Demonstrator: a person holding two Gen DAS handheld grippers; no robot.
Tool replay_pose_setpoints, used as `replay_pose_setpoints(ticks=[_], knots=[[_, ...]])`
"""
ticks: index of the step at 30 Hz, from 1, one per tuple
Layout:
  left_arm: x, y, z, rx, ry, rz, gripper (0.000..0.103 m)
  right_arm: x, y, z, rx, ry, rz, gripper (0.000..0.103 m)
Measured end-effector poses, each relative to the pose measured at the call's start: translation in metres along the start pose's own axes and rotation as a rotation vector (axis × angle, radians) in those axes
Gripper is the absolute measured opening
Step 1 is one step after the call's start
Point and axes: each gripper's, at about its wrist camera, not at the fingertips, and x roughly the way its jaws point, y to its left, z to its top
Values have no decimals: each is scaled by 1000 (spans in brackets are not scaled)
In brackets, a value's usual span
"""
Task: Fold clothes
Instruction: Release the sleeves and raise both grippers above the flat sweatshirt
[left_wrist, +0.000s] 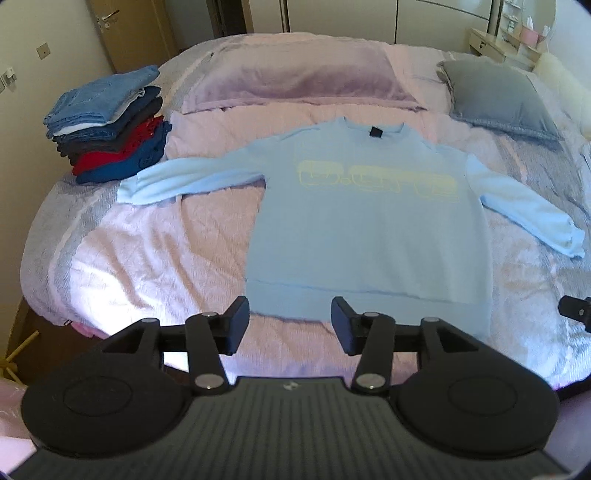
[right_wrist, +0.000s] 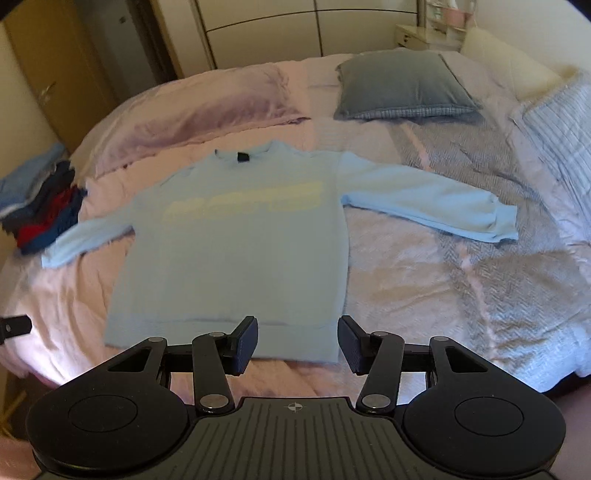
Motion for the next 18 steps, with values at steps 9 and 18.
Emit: replay_pose_setpoints(ticks=[9, 18], knots=[[-10, -3, -18, 40, 13, 0, 46, -11, -4, -21, -31, 68, -54, 52], [-23, -12, -15, 85, -9, -17, 47, -29, -10, -30, 0, 65, -94, 52]])
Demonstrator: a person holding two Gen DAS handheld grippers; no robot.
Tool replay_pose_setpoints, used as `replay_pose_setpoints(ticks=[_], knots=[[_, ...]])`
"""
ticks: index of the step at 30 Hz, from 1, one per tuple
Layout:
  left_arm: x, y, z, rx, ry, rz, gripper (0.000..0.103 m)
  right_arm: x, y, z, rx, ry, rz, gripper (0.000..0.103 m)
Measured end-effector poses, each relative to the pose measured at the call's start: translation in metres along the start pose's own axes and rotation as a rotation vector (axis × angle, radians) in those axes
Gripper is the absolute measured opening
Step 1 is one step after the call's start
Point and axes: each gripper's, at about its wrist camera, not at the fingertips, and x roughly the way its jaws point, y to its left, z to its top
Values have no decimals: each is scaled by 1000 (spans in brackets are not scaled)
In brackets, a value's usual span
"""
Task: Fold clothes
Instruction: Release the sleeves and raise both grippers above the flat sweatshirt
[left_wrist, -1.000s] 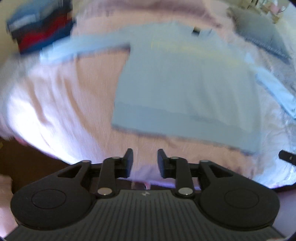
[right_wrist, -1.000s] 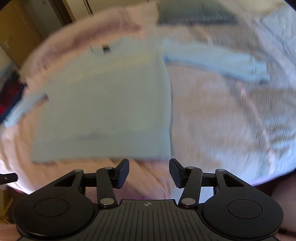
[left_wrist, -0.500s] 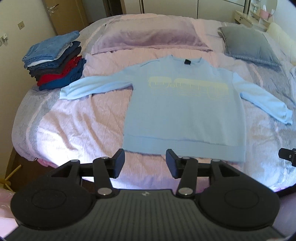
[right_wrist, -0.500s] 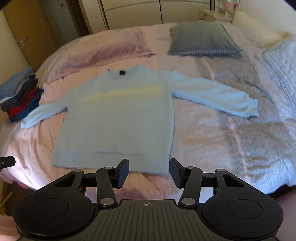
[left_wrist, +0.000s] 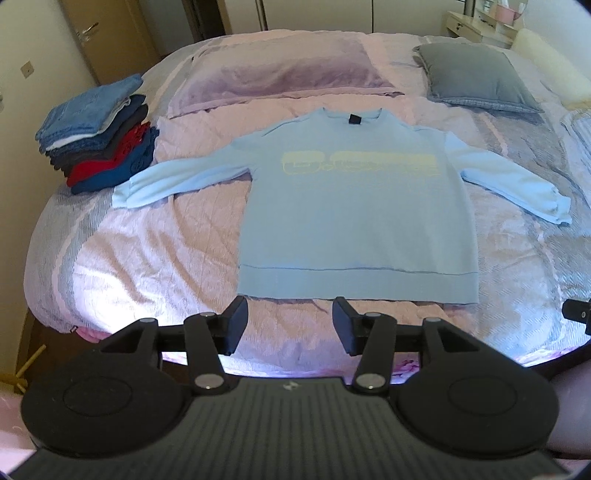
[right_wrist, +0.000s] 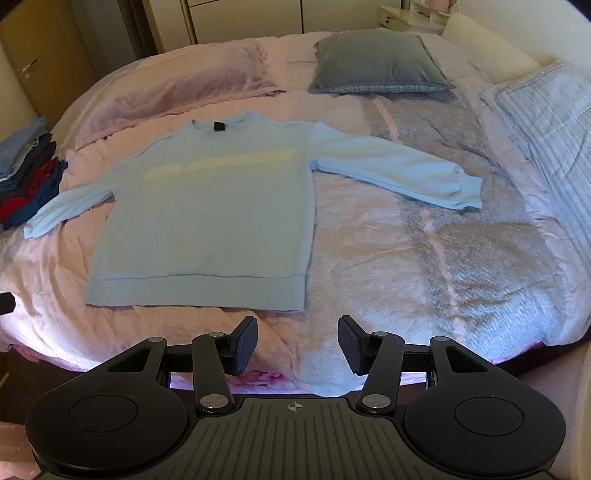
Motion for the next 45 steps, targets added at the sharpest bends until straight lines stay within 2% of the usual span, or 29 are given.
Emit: replay_pose_setpoints(ticks=[5, 17, 30, 45], knots=[[-6, 0, 2, 11, -15, 0, 53, -8, 1, -1, 7, -2, -6, 52], [-7, 7, -12, 10, 15, 4, 54, -10, 15, -13, -10, 23, 16, 53], [-8, 28, -28, -46, 32, 21, 54, -17, 37, -19, -64, 17, 22, 53], [0, 43, -25, -101, 47, 37, 56, -8, 54, -6, -122, 15, 42, 53]])
